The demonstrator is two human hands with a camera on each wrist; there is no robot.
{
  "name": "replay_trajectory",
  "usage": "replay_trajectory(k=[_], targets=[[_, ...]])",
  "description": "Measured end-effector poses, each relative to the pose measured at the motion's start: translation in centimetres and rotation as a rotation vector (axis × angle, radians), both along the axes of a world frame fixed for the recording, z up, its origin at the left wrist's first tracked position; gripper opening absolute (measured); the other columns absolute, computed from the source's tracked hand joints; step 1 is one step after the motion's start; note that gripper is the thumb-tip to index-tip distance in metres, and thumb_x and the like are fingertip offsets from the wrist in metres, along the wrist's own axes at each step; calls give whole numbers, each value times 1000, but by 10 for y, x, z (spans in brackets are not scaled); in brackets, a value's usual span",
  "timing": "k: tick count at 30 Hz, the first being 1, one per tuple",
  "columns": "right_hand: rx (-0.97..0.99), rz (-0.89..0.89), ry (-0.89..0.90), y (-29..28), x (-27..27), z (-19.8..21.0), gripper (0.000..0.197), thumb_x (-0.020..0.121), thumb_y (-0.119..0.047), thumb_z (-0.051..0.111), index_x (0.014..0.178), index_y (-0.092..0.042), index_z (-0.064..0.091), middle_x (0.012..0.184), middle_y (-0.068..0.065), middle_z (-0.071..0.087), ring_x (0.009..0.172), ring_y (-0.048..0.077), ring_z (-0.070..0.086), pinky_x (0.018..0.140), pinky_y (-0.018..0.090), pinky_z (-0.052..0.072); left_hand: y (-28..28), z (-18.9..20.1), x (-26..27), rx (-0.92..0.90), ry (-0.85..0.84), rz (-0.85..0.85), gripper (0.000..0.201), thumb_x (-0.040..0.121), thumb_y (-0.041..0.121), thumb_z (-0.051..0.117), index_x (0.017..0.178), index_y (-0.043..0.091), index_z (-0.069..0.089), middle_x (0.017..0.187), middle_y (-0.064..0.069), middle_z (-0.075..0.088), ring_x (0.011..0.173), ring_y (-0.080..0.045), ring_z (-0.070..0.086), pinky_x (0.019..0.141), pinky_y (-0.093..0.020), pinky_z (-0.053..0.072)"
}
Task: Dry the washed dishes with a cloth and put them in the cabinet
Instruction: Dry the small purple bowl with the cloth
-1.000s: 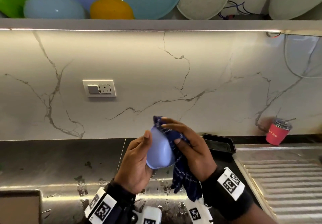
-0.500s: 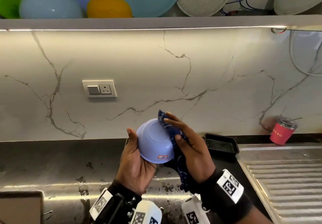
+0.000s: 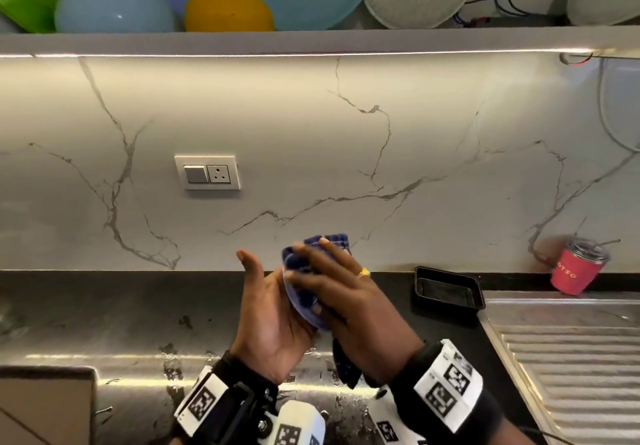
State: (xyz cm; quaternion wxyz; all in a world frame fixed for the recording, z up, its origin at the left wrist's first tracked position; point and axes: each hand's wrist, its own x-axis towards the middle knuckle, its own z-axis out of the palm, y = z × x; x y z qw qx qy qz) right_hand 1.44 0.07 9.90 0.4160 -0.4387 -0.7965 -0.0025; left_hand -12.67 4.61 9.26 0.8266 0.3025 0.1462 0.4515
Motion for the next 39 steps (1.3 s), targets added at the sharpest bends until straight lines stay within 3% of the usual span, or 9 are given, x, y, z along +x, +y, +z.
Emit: replay_trajectory(k=[4,8,15,19,24,28,31,35,39], targets=[[240,-87,-323,-12,-2,-11,51,95,-6,57,142,-26,55,158,-11,36,151,29,22,116,54,31,1,5,-10,7,-43,-6,111,86,88,21,129,-6,63,134,-33,59,123,-46,60,103,-49,51],[305,-57,-334,-18,20,-26,71,81,10,65,144,-22,51,156,-3,40,148,35,27,113,56,36,4,3,-15,-94,-113,-34,100,95,77,29,141,-9,50,143,-40,47,131,-52,50,112,-59,38],[251,-137,-318,-27,27,-41,54,95,-3,50,146,-21,49,160,0,34,149,38,24,110,61,36,-7,6,1,-159,7,32,76,99,56,42,143,-6,47,136,-34,57,126,-45,58,95,-48,57],[196,-213,-266,-24,-2,-17,46,98,-18,48,143,-22,53,159,-6,34,151,28,20,114,58,31,-21,3,16,-157,22,-11,73,100,60,38,108,0,78,116,-21,73,103,-30,74,74,-35,63],[232,-159,-270,-27,8,-26,64,87,-6,63,145,-27,49,159,-8,33,151,29,22,115,58,30,-4,9,0,-191,-28,-85,78,97,59,43,130,-9,62,130,-28,64,112,-41,68,90,-47,59],[154,-94,39,-33,8,-52,63,96,0,57,149,-32,43,161,-3,30,150,33,22,114,58,33,0,4,-7,-185,-113,-122,81,83,46,75,138,-9,54,143,-35,49,119,-45,63,95,-52,56],[-42,47,500,-29,9,-48,57,98,1,49,148,-26,46,161,-2,30,151,24,22,121,41,25,-3,-6,-5,-135,-137,-159,72,97,40,65,150,-1,38,157,-26,33,138,-38,48,115,-51,39],[-299,207,1042,-14,23,-21,42,97,-3,44,137,-10,56,145,3,55,140,20,44,119,43,31,-11,-15,5,-182,-150,-115,77,80,36,81,141,-3,54,147,-26,50,128,-38,58,98,-50,54],[-324,127,964,-14,19,-22,44,100,-9,46,143,-15,51,141,-1,58,135,19,50,116,46,36,-2,-6,6,-227,-166,-18,60,90,41,62,131,-3,64,136,-26,61,114,-37,68,85,-49,60]])
